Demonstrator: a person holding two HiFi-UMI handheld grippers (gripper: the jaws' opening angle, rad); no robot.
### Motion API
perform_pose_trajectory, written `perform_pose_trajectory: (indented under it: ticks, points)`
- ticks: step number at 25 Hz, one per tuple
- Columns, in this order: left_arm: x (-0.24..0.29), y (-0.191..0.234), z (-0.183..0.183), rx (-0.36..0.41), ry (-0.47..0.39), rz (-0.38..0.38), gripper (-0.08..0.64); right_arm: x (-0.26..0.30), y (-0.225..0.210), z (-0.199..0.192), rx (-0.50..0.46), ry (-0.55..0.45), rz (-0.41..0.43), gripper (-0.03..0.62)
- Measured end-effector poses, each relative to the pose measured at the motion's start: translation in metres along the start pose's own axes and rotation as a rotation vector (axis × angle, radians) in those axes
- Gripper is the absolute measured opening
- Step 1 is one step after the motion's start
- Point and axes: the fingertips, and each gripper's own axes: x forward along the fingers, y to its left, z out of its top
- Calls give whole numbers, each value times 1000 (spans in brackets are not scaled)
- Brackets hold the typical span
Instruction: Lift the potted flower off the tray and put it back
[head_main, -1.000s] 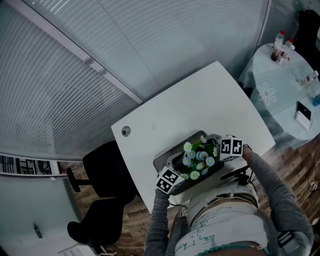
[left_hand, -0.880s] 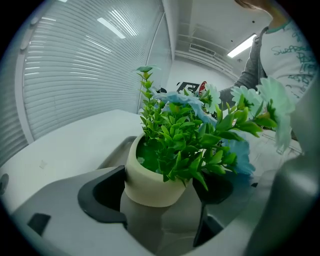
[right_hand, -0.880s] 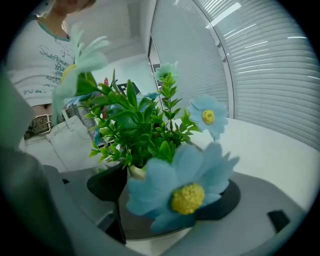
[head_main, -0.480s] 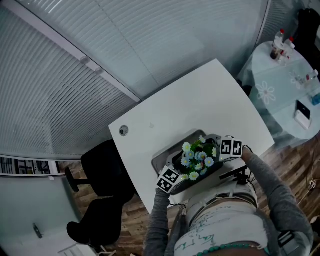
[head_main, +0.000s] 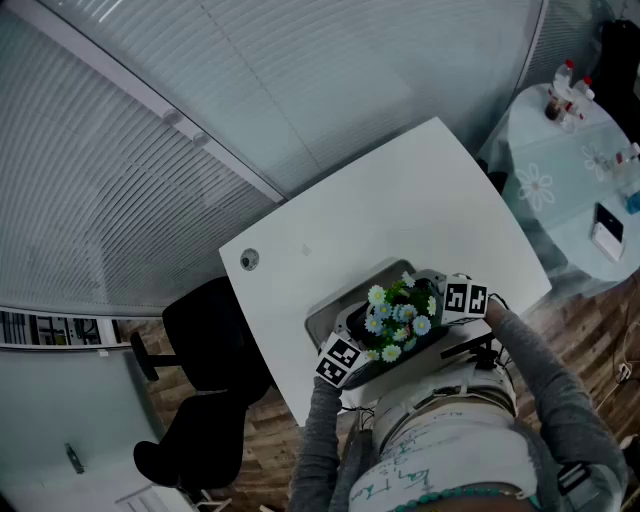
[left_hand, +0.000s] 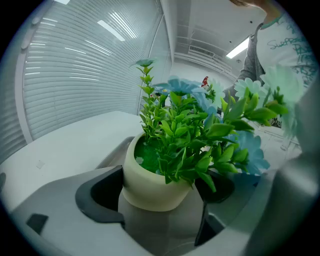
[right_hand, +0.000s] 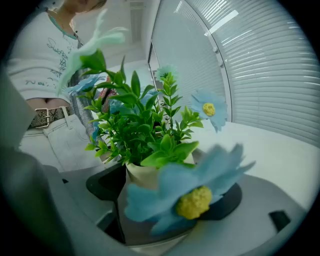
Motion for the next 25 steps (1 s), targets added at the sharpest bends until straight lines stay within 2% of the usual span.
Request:
perform_pose_trajectory:
  ticks: [25]
  points:
    - [-2,1,8,14,-37,24,443,0,-1,1,-5,32,6,399]
